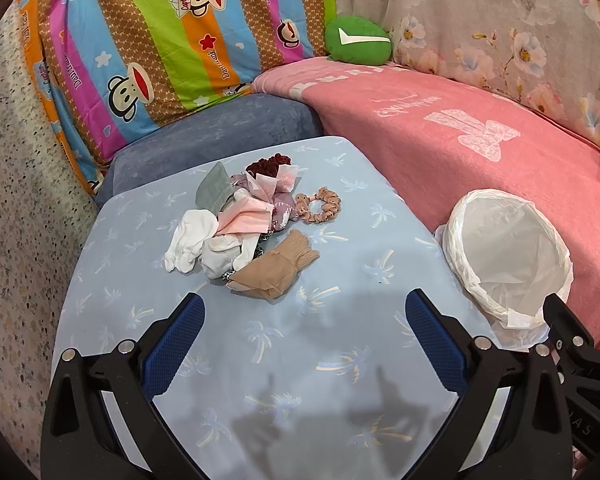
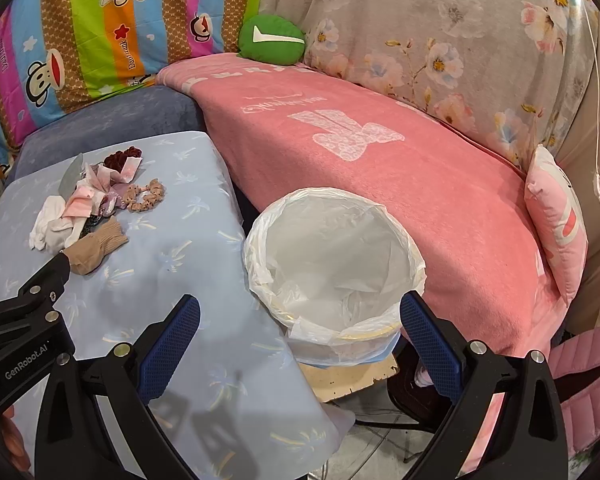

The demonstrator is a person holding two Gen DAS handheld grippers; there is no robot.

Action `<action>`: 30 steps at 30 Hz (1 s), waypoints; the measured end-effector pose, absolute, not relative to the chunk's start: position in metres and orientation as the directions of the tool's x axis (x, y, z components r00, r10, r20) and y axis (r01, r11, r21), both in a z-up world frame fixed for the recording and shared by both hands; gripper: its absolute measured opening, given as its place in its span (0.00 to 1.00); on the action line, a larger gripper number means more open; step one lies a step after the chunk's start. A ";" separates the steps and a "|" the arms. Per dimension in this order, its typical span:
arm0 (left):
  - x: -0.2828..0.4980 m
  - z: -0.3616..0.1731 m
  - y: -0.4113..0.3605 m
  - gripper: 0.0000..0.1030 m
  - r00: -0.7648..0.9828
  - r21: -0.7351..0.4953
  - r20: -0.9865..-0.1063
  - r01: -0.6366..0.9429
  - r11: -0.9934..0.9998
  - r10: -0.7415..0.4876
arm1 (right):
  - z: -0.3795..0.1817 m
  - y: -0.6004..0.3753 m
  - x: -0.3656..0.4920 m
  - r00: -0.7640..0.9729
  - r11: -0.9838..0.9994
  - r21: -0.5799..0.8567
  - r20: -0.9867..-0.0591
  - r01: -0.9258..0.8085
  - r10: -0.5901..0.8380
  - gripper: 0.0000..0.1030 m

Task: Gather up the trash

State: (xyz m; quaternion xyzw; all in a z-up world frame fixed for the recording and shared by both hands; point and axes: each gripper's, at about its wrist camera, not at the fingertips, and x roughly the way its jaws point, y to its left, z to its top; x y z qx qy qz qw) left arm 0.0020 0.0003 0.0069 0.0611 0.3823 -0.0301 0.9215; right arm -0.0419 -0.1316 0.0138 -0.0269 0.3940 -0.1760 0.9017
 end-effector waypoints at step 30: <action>0.002 0.005 0.001 0.93 0.709 0.086 -0.705 0.105 0.991 -0.014 | 0.015 -0.131 -0.041 0.628 0.936 -0.191 -0.699 0.297 -0.342 0.95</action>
